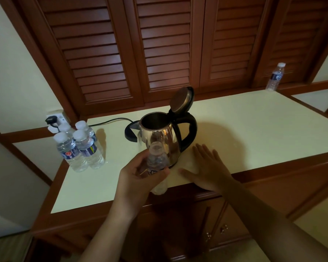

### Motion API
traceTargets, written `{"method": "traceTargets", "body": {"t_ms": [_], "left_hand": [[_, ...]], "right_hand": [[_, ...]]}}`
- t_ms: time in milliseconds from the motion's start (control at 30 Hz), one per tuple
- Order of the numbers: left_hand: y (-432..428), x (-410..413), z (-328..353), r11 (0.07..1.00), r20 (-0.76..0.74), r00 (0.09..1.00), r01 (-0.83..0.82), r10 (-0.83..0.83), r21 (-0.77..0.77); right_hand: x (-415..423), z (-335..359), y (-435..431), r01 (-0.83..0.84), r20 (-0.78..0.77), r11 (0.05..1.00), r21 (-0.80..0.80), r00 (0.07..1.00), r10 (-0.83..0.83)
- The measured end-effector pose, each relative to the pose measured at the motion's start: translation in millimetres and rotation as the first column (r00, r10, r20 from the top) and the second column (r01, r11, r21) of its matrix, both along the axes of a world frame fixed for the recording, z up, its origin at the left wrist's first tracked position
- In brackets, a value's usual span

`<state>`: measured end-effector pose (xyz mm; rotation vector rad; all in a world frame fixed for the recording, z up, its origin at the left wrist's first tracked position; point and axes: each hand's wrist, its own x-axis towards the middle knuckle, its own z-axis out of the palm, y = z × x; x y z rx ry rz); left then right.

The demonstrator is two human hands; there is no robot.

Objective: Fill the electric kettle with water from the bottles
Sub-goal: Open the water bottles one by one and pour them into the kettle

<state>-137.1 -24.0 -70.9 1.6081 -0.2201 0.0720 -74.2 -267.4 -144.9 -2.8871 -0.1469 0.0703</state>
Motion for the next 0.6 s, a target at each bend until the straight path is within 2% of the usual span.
{"method": "traceTargets", "body": {"t_ms": [267,433,600], "left_hand": [[5.6,4.8,26.7,0.996,0.110,0.991,-0.082,0.077,0.044],[12.8,22.1,46.8,0.975,0.168,0.968,-0.205,0.188,0.090],[22.7,41.4,66.4,0.930,0.246,0.950,-0.257,0.193,0.262]], "right_hand": [[-2.1,-3.4,2.1,0.000,-0.003,0.995,-0.104,1.000,0.000],[-2.9,-3.3,3.2,0.012,-0.018,0.993,-0.121,1.000,-0.014],[-3.3,-1.5,4.1,0.014,-0.029,0.991,-0.130,0.999,-0.018]]}}
